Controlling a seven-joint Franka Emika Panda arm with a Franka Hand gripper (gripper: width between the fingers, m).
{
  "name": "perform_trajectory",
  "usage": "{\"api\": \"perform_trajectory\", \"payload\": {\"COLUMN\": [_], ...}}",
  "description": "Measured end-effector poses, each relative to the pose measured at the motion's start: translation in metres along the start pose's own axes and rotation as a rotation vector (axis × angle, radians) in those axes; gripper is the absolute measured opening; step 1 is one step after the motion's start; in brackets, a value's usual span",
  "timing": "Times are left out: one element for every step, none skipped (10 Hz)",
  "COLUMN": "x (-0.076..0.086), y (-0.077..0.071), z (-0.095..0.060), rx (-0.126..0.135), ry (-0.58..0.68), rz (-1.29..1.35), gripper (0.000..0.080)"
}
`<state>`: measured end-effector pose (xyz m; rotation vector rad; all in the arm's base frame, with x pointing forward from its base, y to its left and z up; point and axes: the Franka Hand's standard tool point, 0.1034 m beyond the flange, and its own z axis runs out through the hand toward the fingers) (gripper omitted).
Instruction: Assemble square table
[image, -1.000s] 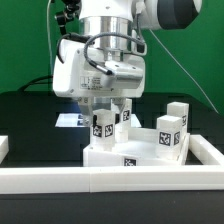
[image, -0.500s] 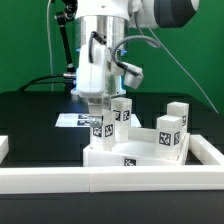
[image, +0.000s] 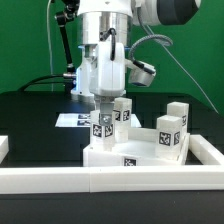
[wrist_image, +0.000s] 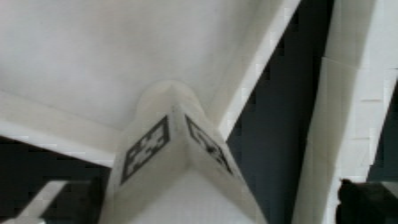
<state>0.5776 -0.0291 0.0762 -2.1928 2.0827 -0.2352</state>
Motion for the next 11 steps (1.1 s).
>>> {"api": "perform_trajectory", "payload": {"x": [-0.0033,-0.0022,-0.0021,-0.0020,-0.0020,-0.0019,-0.0019,-0.0018,-0.0018,-0.0018,-0.0018], "y": [-0.0013,-0.0011,-0.0007,-0.0006,-0.0005,-0.0004,-0.0003,-0.0002,-0.0001,-0.0001,0.0000], "z": [-0.0005,0.0000,0.0005,0.0005,0.0006,0.0008,0.0009,0.0011,0.0012,0.0012,0.0013], "rx": [-0.012,-0.011,-0.012,-0.012,-0.012,-0.012,-0.013,-0.013,-0.013,-0.013,-0.014], "ry": [-0.013,-0.010,-0.009,-0.009,-0.009,-0.009,-0.009,-0.009,-0.008,-0.008,-0.008], "rz": [-0.005,-0.005,-0.005,-0.005,-0.005,-0.005,-0.005,-0.005,-0.005,-0.005,-0.005], "gripper": [0.0649,0.0649,0.0649,0.0649,0.0649,0.0649,0.0649,0.0649,0.0649,0.0649,0.0649]}}
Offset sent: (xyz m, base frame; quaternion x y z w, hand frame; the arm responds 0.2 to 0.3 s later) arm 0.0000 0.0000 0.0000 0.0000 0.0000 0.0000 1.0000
